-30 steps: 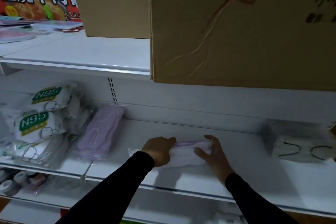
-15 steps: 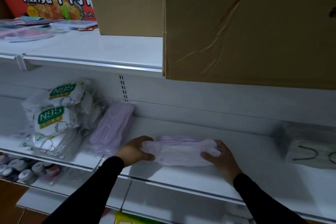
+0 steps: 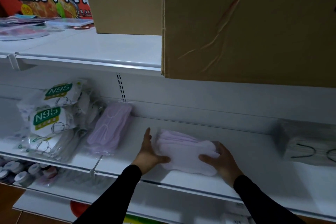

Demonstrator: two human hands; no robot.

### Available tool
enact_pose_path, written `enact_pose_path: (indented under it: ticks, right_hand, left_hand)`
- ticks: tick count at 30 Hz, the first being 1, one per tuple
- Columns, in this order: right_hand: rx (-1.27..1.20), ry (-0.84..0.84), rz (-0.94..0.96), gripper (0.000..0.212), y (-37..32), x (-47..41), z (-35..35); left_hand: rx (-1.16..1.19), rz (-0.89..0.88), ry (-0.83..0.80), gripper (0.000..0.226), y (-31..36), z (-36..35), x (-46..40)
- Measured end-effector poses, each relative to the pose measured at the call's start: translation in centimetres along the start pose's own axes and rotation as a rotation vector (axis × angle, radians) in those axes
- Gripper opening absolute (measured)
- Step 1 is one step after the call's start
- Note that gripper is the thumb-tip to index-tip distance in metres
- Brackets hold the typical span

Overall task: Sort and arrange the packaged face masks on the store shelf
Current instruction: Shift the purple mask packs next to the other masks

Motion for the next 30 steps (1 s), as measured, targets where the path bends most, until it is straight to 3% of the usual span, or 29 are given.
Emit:
enact_pose_path:
  ticks: [6, 11, 15, 17, 21, 24, 27, 30]
  right_hand:
    - [0.063, -0.023, 0.023, 0.054, -0.9, 0.7, -0.3]
    - [0.108, 0.159, 0.045, 0.057, -1.3, 1.3, 0.1]
    - [0.076, 0.200, 0.060, 0.058, -2.1, 1.5, 0.2]
    - [0.052, 0.224, 0.075, 0.058, -2.3, 1.4, 0.4]
    - [-0.014, 0.343, 0.063, 0.028, -2.2, 1.8, 0.4]
    - [-0.035, 0.400, 0.022, 0.022, -1.5, 1.7, 0.2]
    - [-0.029, 0.411, -0.030, 0.021, -0.8, 1.9, 0.0]
    - [0.016, 0.410, -0.069, 0.028, -0.7, 1.9, -0.1]
  left_hand:
    - [0.048, -0.110, -0.047, 0.123, 1.4, -1.7, -0.1]
    - [-0.045, -0.101, 0.009, 0.078, 0.2, -1.5, 0.2]
    - [-0.091, -0.146, 0.091, 0.047, 0.3, -0.6, 0.2]
    - [-0.078, -0.150, 0.113, 0.047, 0.4, -0.4, 0.4]
    - [-0.051, -0.151, 0.082, 0.065, 0.3, -0.7, 1.0]
    - [-0.013, -0.135, 0.061, 0.072, 0.0, -0.4, 0.9]
    - [-0.014, -0.129, 0.051, 0.068, -0.2, -0.3, 1.1]
    - [-0.090, -0.127, 0.058, 0.048, 0.1, -0.4, 1.3]
Point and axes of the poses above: each hand's wrist, its own x-axis away from the middle knuckle, its own z-axis out of the back of the hand, y = z × x, the point moved 7 cm from there along -x, towards the middle knuckle, and after that the axes turned 6 degrees about x, right-handed, at the moved point
